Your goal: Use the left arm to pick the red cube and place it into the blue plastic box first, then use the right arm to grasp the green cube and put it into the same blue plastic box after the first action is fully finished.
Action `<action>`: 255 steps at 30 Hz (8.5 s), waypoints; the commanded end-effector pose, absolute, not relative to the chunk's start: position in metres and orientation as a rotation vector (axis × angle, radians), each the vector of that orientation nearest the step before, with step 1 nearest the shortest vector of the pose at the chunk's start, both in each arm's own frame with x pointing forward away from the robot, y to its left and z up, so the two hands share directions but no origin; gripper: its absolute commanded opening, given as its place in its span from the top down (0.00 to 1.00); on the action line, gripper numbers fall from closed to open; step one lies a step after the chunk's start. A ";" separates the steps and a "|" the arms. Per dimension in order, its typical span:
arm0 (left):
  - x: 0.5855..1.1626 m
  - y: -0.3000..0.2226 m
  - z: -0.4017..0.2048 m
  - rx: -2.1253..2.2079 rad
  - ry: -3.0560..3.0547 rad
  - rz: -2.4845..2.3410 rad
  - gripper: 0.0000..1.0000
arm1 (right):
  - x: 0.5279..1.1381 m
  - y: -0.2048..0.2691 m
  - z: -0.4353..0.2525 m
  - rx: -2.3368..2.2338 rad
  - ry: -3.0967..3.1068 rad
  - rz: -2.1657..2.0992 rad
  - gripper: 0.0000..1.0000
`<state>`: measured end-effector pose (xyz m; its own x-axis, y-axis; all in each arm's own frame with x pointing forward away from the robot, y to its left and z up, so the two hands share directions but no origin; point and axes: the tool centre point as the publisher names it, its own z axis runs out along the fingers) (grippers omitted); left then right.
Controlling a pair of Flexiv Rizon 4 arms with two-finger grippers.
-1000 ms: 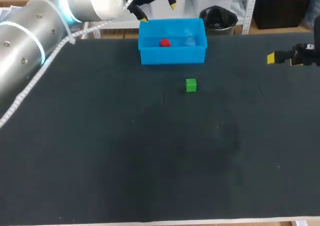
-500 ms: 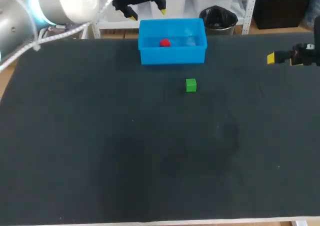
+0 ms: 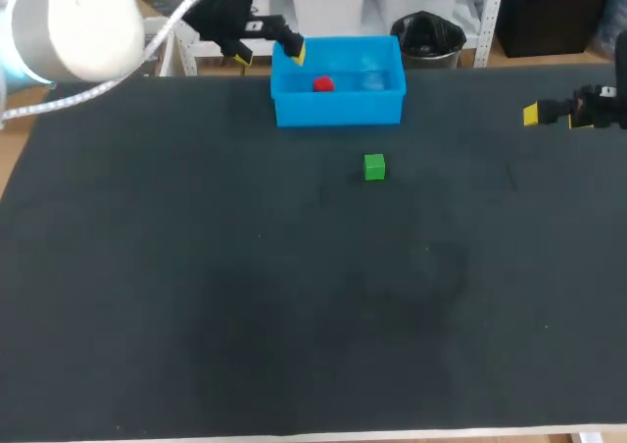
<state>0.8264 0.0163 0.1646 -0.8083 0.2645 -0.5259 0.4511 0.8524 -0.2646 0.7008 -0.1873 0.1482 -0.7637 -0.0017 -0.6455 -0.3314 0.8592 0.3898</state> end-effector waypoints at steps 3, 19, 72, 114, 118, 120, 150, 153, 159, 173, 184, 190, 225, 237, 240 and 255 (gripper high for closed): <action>0.796 0.036 0.157 0.635 2.472 -0.621 0.00 | 0.700 -0.186 0.150 -0.235 2.371 0.642 0.00; 0.762 0.057 0.142 0.992 2.469 -0.660 0.00 | 0.700 -0.186 0.150 -0.235 2.371 0.642 0.00; 0.728 0.068 0.129 1.198 2.330 -0.578 0.00 | 0.700 -0.186 0.150 -0.235 2.371 0.642 0.00; 0.728 0.068 0.129 1.198 2.330 -0.578 0.00 | 0.771 -0.084 0.171 -0.358 2.542 0.470 0.00; 0.728 0.068 0.129 1.198 2.330 -0.578 0.00 | 0.783 -0.066 0.172 -0.347 2.577 0.447 0.00; 0.728 0.068 0.129 1.198 2.330 -0.578 0.00 | 0.789 -0.056 0.173 -0.349 2.595 0.439 0.00; 0.728 0.068 0.129 1.198 2.330 -0.578 0.00 | 0.796 -0.022 0.186 -0.256 2.928 0.102 0.00; 0.728 0.068 0.129 1.198 2.330 -0.578 0.00 | 0.793 -0.017 0.186 -0.241 2.940 0.072 0.00; 0.728 0.068 0.129 1.198 2.330 -0.578 0.00 | 0.787 -0.003 0.181 -0.214 2.960 0.035 0.00; 0.728 0.068 0.129 1.198 2.330 -0.578 0.00 | 0.785 0.024 0.176 -0.090 2.971 0.011 0.00; 0.728 0.068 0.129 1.198 2.330 -0.578 0.00 | 0.787 0.048 0.167 -0.038 2.967 0.021 0.00; 0.728 0.068 0.129 1.198 2.330 -0.578 0.00 | 0.781 0.048 0.152 -0.035 2.975 0.026 0.00; 0.728 0.068 0.129 1.198 2.330 -0.578 0.00 | 0.780 0.040 0.085 0.021 2.998 -0.063 0.00; 0.728 0.068 0.129 1.198 2.330 -0.578 0.00 | 0.783 0.043 0.057 0.067 3.029 -0.094 0.00; 0.728 0.068 0.129 1.198 2.330 -0.578 0.00 | 0.784 0.042 0.049 0.082 3.030 -0.097 0.00; 0.728 0.068 0.129 1.198 2.330 -0.578 0.00 | 0.782 0.036 0.021 0.133 3.029 -0.089 0.00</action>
<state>0.7274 0.0668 0.1298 -0.5217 0.6413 -0.5626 0.8289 0.5370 -0.1566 0.7841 0.0383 0.0268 -0.9914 0.0827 -0.1015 0.0888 0.9944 -0.0568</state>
